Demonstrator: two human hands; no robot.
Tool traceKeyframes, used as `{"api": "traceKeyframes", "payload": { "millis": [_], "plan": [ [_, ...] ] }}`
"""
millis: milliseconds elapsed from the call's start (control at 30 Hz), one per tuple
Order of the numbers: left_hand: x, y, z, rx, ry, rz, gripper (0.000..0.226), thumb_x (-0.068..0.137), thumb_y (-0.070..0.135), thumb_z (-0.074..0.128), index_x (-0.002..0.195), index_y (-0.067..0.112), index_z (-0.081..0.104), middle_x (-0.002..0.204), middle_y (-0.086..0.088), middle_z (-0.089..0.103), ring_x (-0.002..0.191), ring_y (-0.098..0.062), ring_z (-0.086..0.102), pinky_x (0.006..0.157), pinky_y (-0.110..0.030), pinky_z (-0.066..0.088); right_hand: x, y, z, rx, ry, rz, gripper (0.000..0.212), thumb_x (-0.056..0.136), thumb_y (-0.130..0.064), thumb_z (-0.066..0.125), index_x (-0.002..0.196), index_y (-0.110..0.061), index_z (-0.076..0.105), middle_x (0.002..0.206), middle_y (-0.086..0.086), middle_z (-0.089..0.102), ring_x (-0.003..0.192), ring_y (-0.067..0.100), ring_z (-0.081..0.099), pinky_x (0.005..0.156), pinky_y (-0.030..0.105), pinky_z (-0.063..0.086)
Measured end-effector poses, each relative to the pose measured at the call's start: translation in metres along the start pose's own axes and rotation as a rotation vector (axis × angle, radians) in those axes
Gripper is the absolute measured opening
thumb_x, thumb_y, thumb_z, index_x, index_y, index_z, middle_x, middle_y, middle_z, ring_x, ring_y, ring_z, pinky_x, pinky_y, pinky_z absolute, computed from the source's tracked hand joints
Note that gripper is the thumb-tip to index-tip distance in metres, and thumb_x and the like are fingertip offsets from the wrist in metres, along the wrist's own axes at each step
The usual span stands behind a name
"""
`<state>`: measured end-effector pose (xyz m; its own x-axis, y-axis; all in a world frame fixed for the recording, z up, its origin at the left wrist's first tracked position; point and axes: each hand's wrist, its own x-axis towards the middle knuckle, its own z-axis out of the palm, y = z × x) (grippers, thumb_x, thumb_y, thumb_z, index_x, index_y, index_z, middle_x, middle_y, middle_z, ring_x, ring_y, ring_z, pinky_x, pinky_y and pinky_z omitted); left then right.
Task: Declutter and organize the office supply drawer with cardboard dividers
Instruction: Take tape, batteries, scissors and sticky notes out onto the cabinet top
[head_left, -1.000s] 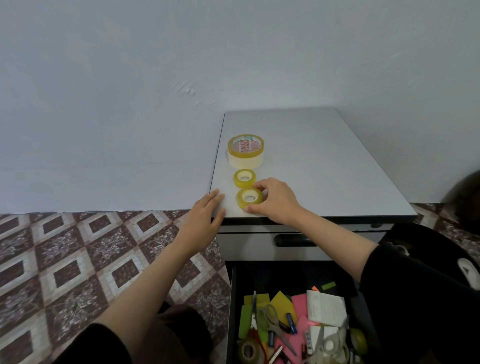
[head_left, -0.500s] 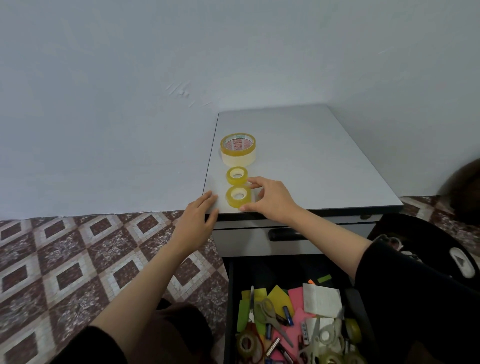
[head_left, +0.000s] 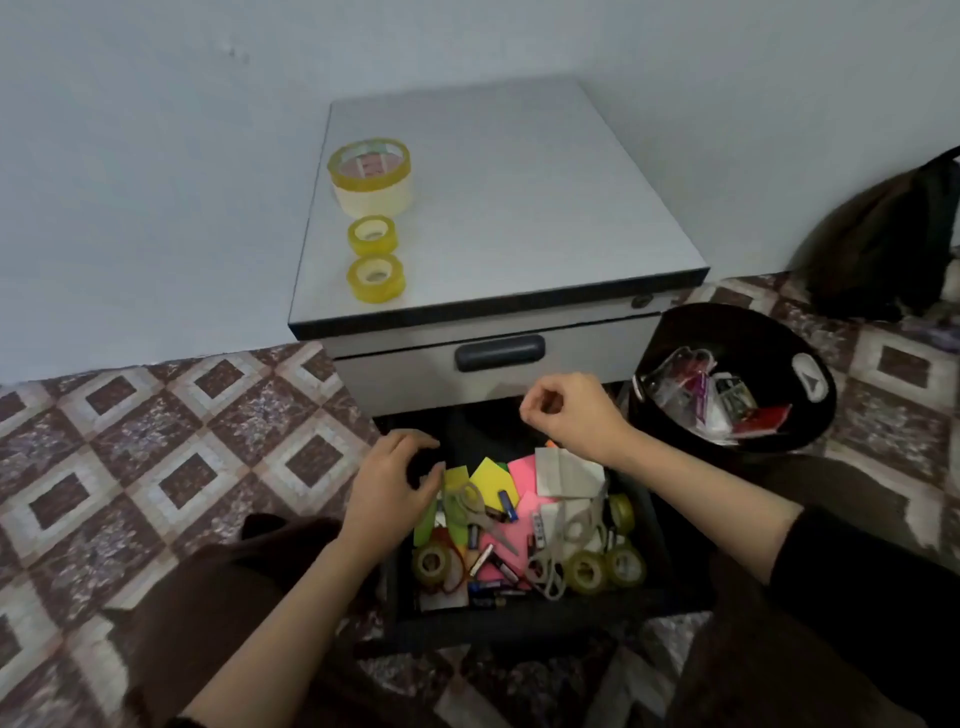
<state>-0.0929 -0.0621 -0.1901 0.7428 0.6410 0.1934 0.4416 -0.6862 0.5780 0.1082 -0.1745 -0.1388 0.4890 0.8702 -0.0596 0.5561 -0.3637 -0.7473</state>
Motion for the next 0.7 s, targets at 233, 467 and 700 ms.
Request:
{"api": "traceKeyframes", "payload": {
  "millis": [233, 467, 700],
  "plan": [
    [-0.010, -0.020, 0.062, 0.251, -0.440, -0.074, 0.035, 0.082, 0.024, 0.064, 0.115, 0.013, 0.062, 0.123, -0.007, 0.058, 0.115, -0.026, 0.053, 0.100, -0.034, 0.038, -0.025, 0.086, 0.029, -0.268, -0.235, 0.223, 0.019, 0.079, -0.015, 0.069, 0.096, -0.008, 0.069, 0.097, 0.008, 0.069, 0.094, 0.022, 0.062, 0.083, 0.029, 0.048],
    [-0.012, -0.042, 0.078, 0.655, -0.802, -0.074, 0.038, 0.086, 0.030, 0.052, 0.122, 0.019, 0.054, 0.117, -0.003, 0.058, 0.122, -0.021, 0.043, 0.116, -0.047, -0.001, -0.047, 0.131, 0.066, -0.403, -0.561, 0.370, 0.033, 0.076, -0.022, 0.070, 0.104, -0.005, 0.065, 0.104, 0.010, 0.063, 0.102, 0.024, 0.058, 0.078, 0.027, 0.046],
    [-0.019, -0.050, 0.084, 0.787, -0.851, 0.015, 0.035, 0.087, 0.034, 0.049, 0.119, 0.022, 0.054, 0.108, 0.000, 0.063, 0.113, -0.019, 0.051, 0.115, -0.048, -0.005, -0.051, 0.133, 0.086, -0.574, -0.627, 0.392, 0.048, 0.073, -0.042, 0.075, 0.104, -0.011, 0.056, 0.111, 0.007, 0.059, 0.101, 0.023, 0.058, 0.067, 0.027, 0.042]
  ]
}}
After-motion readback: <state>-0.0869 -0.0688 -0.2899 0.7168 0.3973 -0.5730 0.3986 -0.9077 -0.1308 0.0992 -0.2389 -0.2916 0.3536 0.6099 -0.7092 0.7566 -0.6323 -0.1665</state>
